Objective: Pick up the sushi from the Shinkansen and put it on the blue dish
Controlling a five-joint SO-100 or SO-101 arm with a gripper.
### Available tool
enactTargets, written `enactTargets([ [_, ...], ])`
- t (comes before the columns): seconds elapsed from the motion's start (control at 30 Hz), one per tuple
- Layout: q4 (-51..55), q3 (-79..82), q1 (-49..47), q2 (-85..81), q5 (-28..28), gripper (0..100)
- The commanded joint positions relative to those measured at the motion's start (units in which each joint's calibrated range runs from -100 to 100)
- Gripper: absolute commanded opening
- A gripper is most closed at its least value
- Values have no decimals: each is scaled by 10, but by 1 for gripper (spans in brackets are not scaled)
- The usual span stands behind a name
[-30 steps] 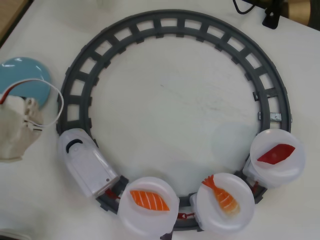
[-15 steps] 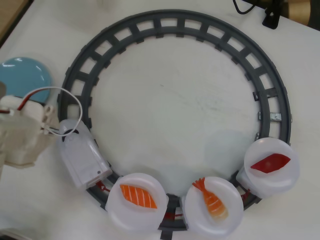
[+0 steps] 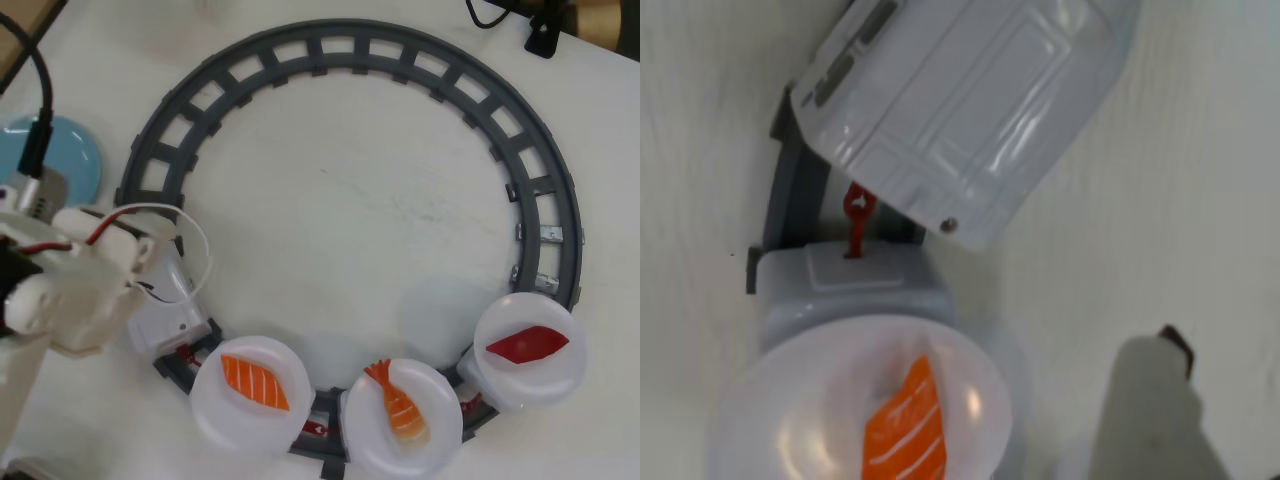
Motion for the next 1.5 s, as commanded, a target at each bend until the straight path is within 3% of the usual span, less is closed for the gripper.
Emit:
enactTargets([
  [0.0, 11, -14, 23, -1, -8, 21],
  [0.87, 11, 50, 234, 27, -8, 21],
  [1.47, 11, 27, 275, 79, -134, 21],
])
